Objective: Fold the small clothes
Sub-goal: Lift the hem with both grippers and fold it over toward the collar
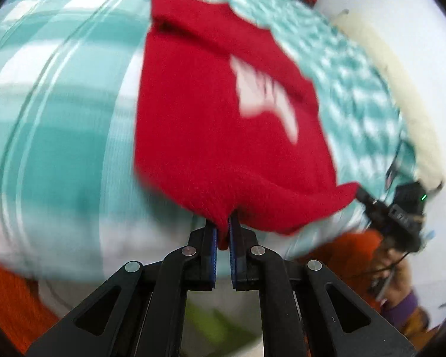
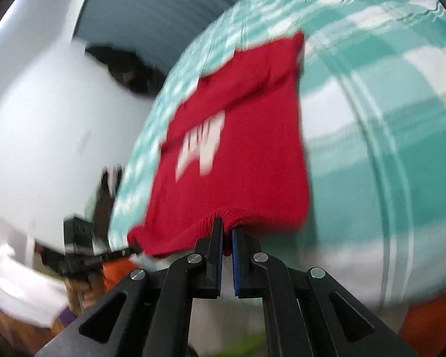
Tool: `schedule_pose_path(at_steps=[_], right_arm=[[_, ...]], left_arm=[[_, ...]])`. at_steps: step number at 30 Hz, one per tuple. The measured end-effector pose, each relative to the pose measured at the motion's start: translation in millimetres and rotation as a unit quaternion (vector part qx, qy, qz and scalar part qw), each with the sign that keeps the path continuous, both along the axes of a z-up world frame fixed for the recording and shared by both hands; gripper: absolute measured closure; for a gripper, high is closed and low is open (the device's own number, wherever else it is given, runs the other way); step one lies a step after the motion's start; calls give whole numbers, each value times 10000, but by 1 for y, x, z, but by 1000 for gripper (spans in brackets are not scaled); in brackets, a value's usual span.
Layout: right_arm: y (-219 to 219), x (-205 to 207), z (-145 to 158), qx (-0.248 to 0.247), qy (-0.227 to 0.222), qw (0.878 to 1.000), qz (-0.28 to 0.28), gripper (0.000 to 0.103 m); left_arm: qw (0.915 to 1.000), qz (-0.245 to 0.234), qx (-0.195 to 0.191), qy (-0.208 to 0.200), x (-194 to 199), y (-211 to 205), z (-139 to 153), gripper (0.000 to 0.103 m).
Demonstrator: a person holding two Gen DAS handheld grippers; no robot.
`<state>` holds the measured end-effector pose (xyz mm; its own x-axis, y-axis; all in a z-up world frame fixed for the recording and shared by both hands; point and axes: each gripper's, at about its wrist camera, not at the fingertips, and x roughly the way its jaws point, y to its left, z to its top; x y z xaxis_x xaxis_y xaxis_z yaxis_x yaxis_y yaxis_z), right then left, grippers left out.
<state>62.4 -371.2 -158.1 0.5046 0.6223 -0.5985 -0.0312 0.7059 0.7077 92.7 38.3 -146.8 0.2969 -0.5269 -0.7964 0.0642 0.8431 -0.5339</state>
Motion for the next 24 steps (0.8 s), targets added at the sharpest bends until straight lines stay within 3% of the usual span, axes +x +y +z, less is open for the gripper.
schedule_pose_path(at_steps=[2,4,8,12,16,18,20,24], right_arm=[[-9,37,4,34,-56,9998,-206,98],[-9,90,10,-220,-220,9990,-313,98],[3,178,14,-375,-299,9981,-395,98],[6,264,14,-590,-322,9969,-402,98],[9,330,-2,-769,-256,9957,-443,98],[5,351,-12,-720,-250,9958,-512,89],[1,359,-17,-781,-259,9945,-643,75],[-12,355,0,-1014,-581,9906,-708,74]], left_arm=[[9998,106,-57,-160,43,0,11,98],[9991,214,164,-325,95,-6,19,98],[9979,434,387,-299,199,-11,22,98],[9964,517,615,-254,274,-16,15,98],[9957,568,720,-122,313,-12,-3,93],[9944,744,753,1,332,-3,-10,72],[9929,973,690,-41,343,9,-6,36],[9858,1276,968,-511,325,36,17,34]])
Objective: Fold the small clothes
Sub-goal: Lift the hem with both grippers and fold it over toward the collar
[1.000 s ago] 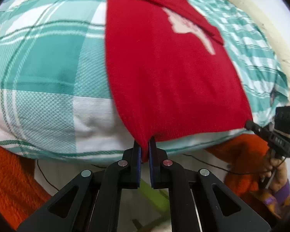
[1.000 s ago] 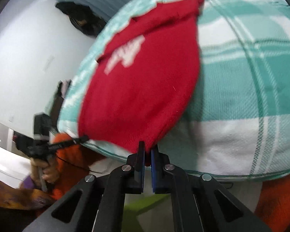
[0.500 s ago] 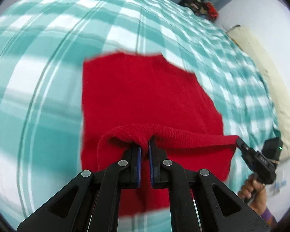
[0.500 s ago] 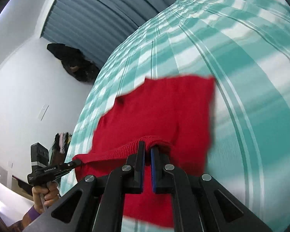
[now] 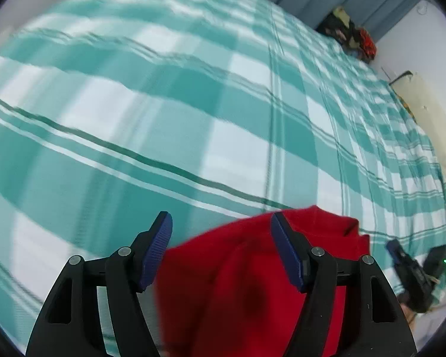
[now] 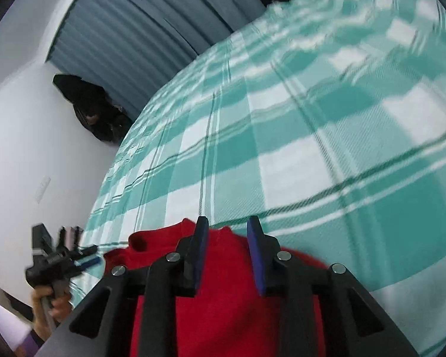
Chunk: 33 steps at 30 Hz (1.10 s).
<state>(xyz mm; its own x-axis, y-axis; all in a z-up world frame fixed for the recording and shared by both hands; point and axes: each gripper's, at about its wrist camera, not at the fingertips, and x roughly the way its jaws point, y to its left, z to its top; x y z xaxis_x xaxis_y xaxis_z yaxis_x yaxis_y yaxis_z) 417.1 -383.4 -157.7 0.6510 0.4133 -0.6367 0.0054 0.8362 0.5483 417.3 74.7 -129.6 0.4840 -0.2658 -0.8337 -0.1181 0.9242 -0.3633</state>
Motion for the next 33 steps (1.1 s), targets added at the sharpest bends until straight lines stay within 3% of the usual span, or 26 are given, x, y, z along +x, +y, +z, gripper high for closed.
schedule_pose_path(at_steps=[3,6,7,8,9,10,11,12,13,15,17,19,21,23,24,26,27,29,31,33], right_arm=[[11,-23,21,-490,-109,9962,707,74],[43,-52,22,-528,-71,9811,1862,74],[58,-59,13,-636,66,9716,2278,75],[69,-63,1,-896,242,9634,2515,75],[75,-63,-13,-1230,432,9571,2588,75],[76,-60,-30,-1641,707,9511,2520,76],[64,-54,-41,-1738,851,9554,2230,80],[48,-51,-39,-1710,826,9658,1764,87],[35,-51,-31,-1771,784,9718,1347,85],[19,-64,-3,-1737,439,9799,883,82],[25,-82,18,-1607,143,9796,1198,82],[45,-109,25,-1437,58,9722,1848,82],[59,-128,10,-1218,194,9670,2230,82],[60,-142,-29,-1535,694,9591,2273,85],[51,-146,-43,-1582,867,9604,2123,91],[16,-161,-43,-1188,850,9784,1461,94],[8,-169,-35,-1293,851,9801,1242,84],[1,-191,-14,-1790,684,9776,874,83],[0,-222,2,-1641,516,9824,722,73],[7,-246,3,-1643,480,9838,530,41]], left_arm=[[9980,-409,0,-477,-34,-4,19,38],[9846,-1643,-282,-524,-61,-44,15,38],[9814,-1853,-181,-469,-61,-57,8,37],[9769,-2096,257,-341,-60,-76,-11,36],[9753,-2105,651,-173,-54,-85,-28,36],[9743,-1974,1086,80,-44,-87,-47,44],[9765,-1748,1234,243,-34,-82,-60,47],[9863,-1368,884,238,-26,-66,-58,50],[9921,-1029,667,256,-23,-55,-49,58],[9969,-676,372,127,-29,-39,-25,45],[9955,-805,453,-219,-50,-39,-4,24],[9906,-1127,583,-508,-86,-48,6,14],[9876,-1353,705,-368,-120,-56,-10,13],[9831,-1435,1138,71,-138,-61,-41,20],[9821,-1292,1320,369,-145,-49,-60,23],[9918,-834,922,280,-160,-14,-50,23],[9946,-616,805,215,-166,-1,-42,22],[9965,-242,801,53,-184,23,-28,15],[9960,-84,887,20,-203,37,-27,14],[9951,1,978,109,-219,43,-40,14]])
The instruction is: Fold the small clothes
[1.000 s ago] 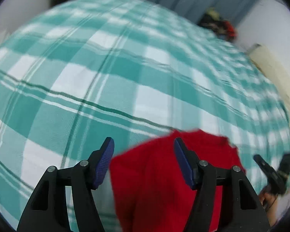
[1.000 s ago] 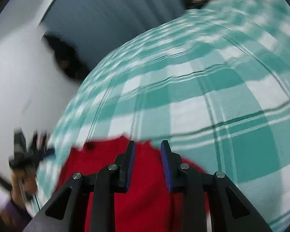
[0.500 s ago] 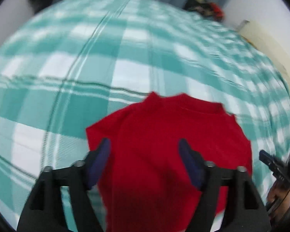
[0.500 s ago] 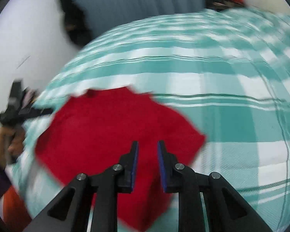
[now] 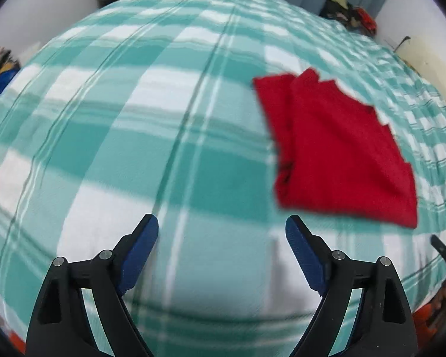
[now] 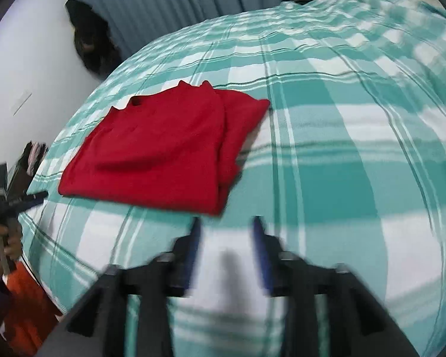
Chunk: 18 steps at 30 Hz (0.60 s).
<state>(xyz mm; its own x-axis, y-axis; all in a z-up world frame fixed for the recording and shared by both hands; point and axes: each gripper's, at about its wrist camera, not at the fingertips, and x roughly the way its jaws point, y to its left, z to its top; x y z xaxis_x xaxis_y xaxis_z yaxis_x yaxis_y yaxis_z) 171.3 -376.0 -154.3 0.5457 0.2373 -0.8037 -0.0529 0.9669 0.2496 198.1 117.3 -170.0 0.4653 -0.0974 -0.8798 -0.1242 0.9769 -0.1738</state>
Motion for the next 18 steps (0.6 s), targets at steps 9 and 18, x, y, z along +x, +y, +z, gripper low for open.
schedule_pose_path(at_steps=[9,18], right_arm=[[43,-49,-52,-771,-166,9954,-537,24],[41,-49,-60,-790,-367,9954,-390,21]], left_arm=[[9965,173,702,-427,-38,-12,-36,1],[9968,78,736,-312,-37,-13,-36,1]])
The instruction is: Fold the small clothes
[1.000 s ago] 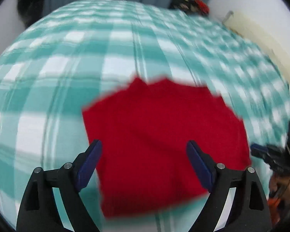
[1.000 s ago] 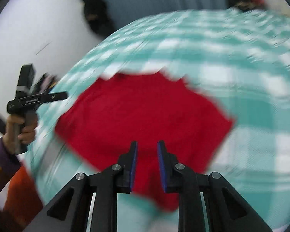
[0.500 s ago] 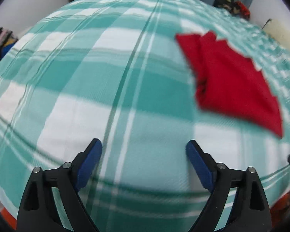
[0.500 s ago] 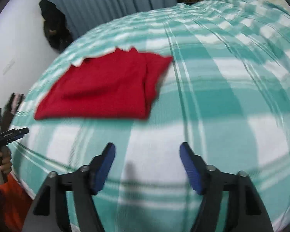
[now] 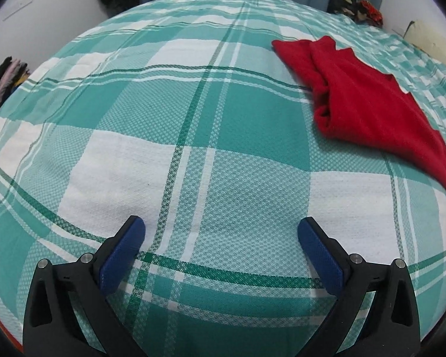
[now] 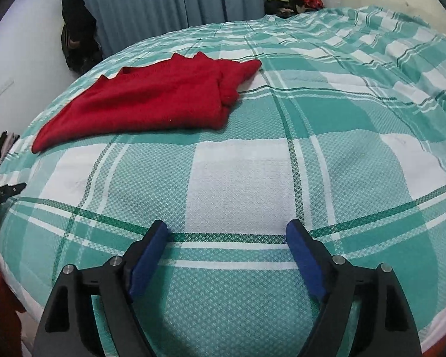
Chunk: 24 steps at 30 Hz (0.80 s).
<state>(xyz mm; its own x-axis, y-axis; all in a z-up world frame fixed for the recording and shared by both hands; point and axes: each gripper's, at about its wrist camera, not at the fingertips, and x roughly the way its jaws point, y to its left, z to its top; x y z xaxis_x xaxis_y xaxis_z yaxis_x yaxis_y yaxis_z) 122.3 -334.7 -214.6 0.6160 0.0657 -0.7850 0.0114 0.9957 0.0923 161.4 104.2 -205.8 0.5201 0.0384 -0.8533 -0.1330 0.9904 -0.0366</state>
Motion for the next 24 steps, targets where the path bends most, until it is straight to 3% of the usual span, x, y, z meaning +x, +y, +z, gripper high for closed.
schedule_pose_path(at_steps=[18,22,24], right_arm=[[0,0,0,12,83,10000,-51,21],[-4,5,5,165,389,9991,-99,21],[-2,19,16,38,919,9957,134,24]], left_arm=[[9999,-53,6,-98,-2,1,-2,1],[9999,-60,45,-146,-4,0,-1,1],[9998,-79,76,-189,-7,-1,0,1]])
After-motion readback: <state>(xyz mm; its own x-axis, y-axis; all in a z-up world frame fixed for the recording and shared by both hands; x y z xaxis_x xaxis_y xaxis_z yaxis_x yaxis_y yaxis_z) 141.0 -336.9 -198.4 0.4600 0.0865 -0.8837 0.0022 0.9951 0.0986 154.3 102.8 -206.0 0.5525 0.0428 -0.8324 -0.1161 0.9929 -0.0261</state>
